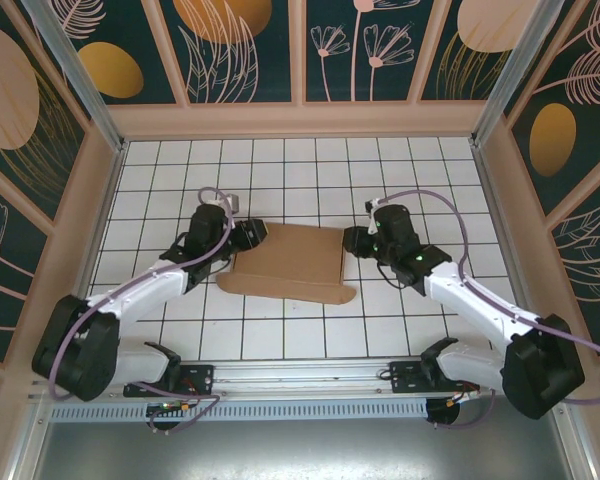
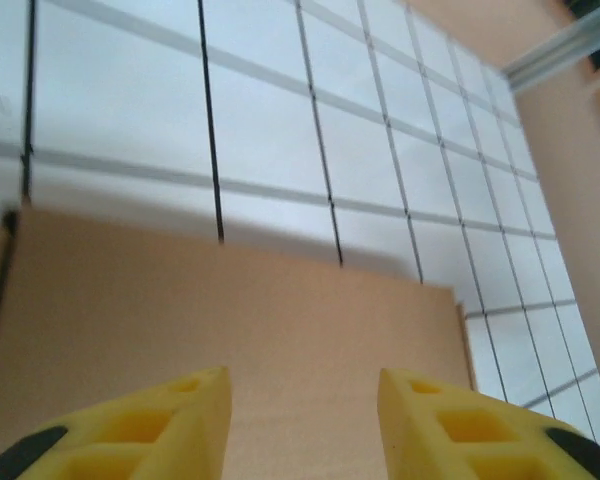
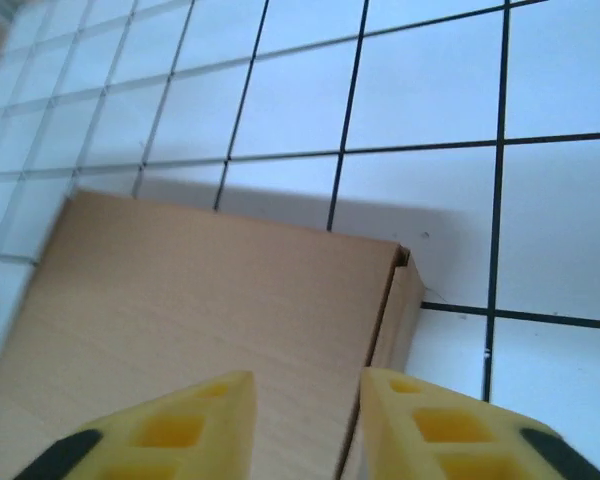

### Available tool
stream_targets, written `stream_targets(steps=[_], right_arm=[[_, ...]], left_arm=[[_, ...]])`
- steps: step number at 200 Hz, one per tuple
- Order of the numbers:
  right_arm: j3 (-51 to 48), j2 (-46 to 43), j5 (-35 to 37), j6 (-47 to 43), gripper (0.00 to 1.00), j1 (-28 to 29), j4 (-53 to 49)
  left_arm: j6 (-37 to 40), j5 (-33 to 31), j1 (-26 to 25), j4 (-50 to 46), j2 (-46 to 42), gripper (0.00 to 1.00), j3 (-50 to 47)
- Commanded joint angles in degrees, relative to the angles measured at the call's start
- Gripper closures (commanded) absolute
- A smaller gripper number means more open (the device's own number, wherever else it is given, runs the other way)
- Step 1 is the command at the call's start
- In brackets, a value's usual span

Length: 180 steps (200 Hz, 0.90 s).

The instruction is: Fold the paper box

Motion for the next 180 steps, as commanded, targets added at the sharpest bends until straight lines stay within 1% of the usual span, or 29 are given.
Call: stream_targets(steps=[1, 11, 28, 30, 35, 70, 84, 91, 101, 112, 145, 180], right_arm=[[-3.41, -1.29, -3.73, 1.07, 0.47, -0.11, 2.18], [-4.24, -0.49, -5.57, 0.8, 0.44, -0.15, 2.19], [-4.88, 2.52, -6.7, 1.14, 0.41, -0.15, 1.09], [-4.88, 3.01, -6.98, 1.21, 0.41, -1.4, 1.04], [-4.95, 4.03, -7.58, 1.53, 0.41, -2.13, 0.97], [-6.57, 7.91, -10.7, 2.92, 0.37, -3.81, 3.13], [-7.52, 8.24, -11.73, 3.15, 0.32, -4.31, 4.57], [-7.91, 8.37, -12.51, 3.27, 0.27, -4.77, 5.36], [-8.65, 8.79, -14.7, 3.69, 0.23, -5.82, 6.9], [-9.56, 9.48, -17.44, 4.5, 0.21, -7.04, 8.98], [-11.77, 11.81, -23.26, 6.95, 0.2, -9.27, 14.97], [-13.41, 15.0, -28.47, 9.42, 0.19, -10.81, 20.83]], left_arm=[[3.22, -4.97, 3.14, -6.92, -0.69, 0.53, 0.57], [4.79, -6.01, 3.58, -7.65, 0.19, 0.51, 0.43], [6.73, -6.48, 3.68, -7.46, 1.94, 0.48, -0.29], [6.79, -6.47, 3.68, -7.41, 2.16, 0.48, -0.36], [7.15, -6.39, 3.71, -7.19, 2.8, 0.48, -0.61], [8.79, -5.39, 4.07, -6.1, 5.44, 0.46, -1.29], [8.74, -4.46, 4.29, -5.3, 6.44, 0.46, -1.61], [8.65, -4.3, 4.42, -5.1, 7.07, 0.46, -1.7], [8.26, -3.99, 4.57, -4.71, 7.99, 0.48, -1.86], [7.76, -3.05, 4.73, -3.71, 8.94, 0.5, -2.21], [6.18, -2.21, 5.07, -2.02, 11.34, 0.6, -2.87], [4.14, -1.32, 6.06, 0.03, 12.89, 0.64, -4.91]])
